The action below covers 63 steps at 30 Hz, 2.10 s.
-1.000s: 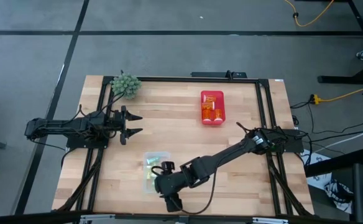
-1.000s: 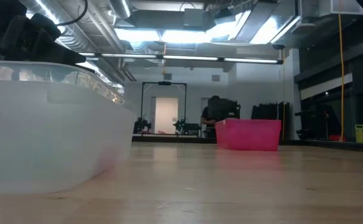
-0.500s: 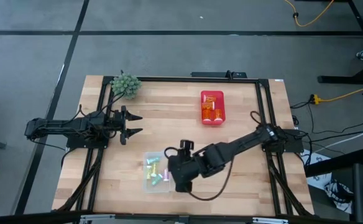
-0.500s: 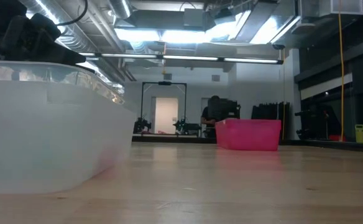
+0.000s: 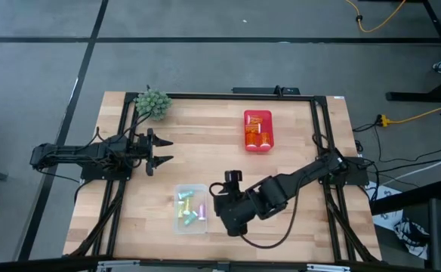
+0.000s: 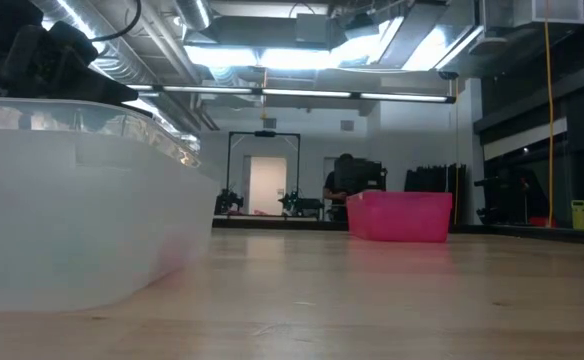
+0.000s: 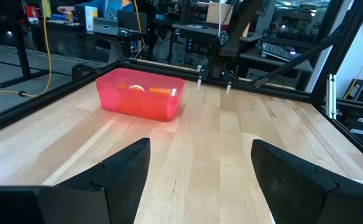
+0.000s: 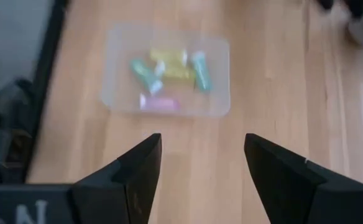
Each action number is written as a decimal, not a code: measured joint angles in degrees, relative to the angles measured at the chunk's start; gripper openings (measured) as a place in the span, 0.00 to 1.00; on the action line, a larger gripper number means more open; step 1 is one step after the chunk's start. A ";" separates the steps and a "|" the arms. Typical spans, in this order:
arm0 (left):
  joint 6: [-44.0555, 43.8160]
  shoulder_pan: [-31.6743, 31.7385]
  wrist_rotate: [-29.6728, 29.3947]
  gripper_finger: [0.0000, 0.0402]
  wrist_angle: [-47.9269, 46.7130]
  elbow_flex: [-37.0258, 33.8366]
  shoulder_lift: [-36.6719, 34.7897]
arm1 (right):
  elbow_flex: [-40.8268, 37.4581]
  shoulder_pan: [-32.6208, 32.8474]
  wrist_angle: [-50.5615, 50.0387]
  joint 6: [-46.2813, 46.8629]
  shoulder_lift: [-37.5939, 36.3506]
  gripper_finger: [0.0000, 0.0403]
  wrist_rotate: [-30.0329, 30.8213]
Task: Pick and place medicine bottles into bin by pill shape (circle, oval)
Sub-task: Return to Home Position
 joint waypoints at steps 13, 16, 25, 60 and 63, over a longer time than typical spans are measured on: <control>0.02 -0.02 0.00 0.68 0.00 -0.01 0.00 | -31.72 -0.84 9.64 7.98 -12.72 0.58 -2.54; 0.02 -0.01 0.00 0.68 0.00 -0.01 0.00 | -42.88 -1.17 18.86 8.83 -20.49 0.58 -4.86; 0.14 0.00 0.00 0.68 0.00 -0.02 0.00 | -78.68 -1.28 60.95 2.37 -46.97 0.58 -10.61; 0.17 -0.02 -0.01 0.68 0.01 -0.02 0.00 | -128.74 -6.91 89.55 -5.28 -97.55 0.58 -15.26; 0.17 0.00 -0.02 0.68 0.00 -0.02 0.00 | -128.74 -7.98 84.42 -3.90 -101.49 0.58 -15.37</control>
